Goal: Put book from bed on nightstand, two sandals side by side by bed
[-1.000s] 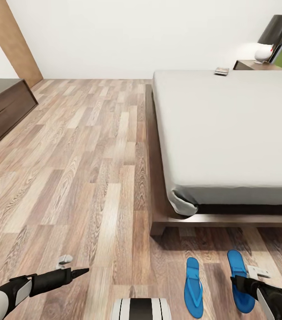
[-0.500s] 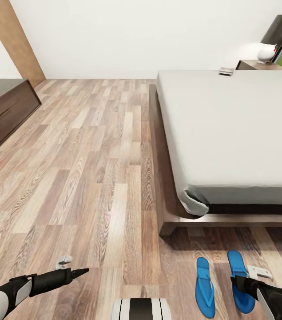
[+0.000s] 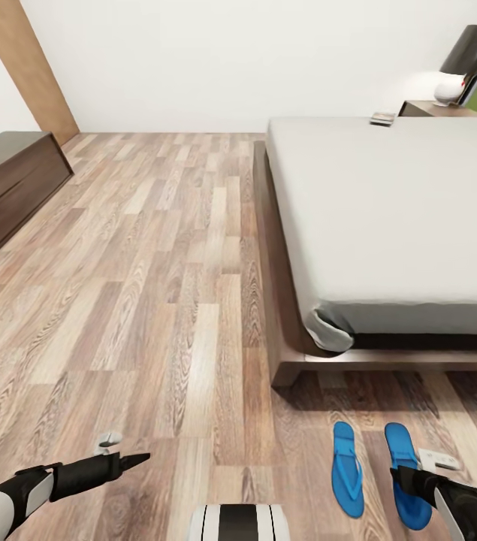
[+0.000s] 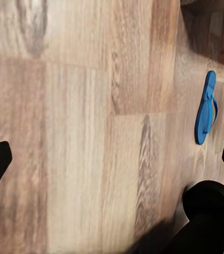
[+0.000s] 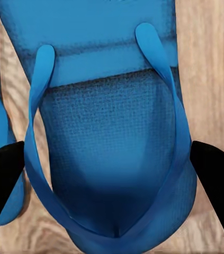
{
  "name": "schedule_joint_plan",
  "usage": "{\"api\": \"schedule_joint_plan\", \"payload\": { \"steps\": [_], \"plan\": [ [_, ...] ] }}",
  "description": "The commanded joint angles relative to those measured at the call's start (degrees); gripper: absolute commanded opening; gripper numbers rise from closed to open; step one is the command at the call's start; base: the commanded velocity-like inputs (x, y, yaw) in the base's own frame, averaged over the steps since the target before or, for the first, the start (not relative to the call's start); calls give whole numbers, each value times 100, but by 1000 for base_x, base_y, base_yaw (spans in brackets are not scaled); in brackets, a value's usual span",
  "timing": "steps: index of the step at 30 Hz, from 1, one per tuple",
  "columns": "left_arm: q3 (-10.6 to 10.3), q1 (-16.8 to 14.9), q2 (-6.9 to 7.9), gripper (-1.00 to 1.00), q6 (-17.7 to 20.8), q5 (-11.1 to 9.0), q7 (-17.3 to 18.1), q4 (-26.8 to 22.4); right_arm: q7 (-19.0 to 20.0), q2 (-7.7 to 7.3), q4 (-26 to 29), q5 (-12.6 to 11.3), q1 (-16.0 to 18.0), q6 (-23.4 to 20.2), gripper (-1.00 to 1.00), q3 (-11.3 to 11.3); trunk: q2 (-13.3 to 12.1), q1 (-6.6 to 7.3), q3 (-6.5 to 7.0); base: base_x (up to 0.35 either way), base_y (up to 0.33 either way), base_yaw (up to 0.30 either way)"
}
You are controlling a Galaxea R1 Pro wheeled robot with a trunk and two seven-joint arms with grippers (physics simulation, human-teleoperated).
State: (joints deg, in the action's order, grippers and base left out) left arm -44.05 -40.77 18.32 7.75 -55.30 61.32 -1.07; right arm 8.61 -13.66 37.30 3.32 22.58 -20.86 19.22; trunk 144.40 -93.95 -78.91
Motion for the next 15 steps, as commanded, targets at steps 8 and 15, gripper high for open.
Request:
{"api": "schedule_joint_plan", "payload": {
  "steps": [8,15],
  "plan": [
    [-43,0,0,100,52,-59,-8,-7,43,3,14,37,1,-32,-100,29,1,1,-4,37,97,0],
    [-43,0,-4,100,52,-59,-14,-7,44,3,14,37,1,-32,-100,29,1,1,-4,181,2,0]
  ]
}}
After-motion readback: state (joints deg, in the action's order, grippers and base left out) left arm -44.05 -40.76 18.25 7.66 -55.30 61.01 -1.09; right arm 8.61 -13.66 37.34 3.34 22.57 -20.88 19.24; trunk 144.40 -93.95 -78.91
